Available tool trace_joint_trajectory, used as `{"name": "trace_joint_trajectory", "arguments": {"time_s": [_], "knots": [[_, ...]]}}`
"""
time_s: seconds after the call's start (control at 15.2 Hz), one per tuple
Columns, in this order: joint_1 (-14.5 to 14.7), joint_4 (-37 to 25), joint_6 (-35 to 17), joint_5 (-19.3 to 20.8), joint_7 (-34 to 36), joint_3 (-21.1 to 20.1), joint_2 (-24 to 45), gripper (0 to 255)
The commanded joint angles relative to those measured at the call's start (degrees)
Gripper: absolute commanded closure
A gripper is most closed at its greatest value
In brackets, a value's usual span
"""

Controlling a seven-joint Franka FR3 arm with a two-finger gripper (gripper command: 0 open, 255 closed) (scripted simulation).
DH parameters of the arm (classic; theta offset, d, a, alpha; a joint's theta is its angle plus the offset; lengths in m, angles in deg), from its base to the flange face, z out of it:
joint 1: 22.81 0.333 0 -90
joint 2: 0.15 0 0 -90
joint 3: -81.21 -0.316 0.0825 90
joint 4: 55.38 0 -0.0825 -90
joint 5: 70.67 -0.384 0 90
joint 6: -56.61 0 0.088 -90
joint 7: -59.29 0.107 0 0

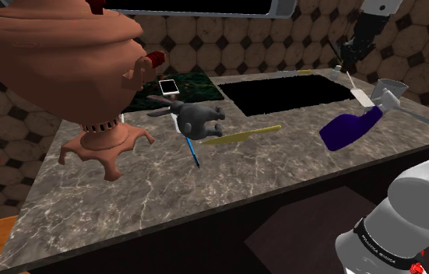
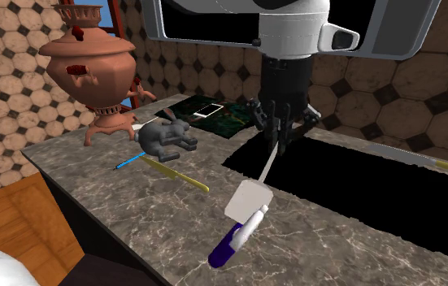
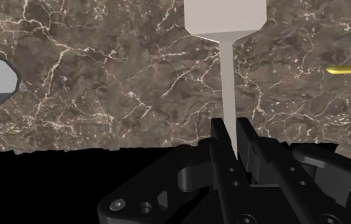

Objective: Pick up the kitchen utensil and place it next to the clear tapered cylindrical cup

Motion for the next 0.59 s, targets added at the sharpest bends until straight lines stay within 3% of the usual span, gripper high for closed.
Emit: {"name": "trace_joint_trajectory", "arguments": {"time_s": [0.0, 0.53], "knots": [[-1.08, 0.75, -0.11, 0.97, -2.73, 2.02, -0.88, 255], [-4.77, -0.22, 1.01, 4.48, -13.44, 10.25, -2.27, 255]]}}
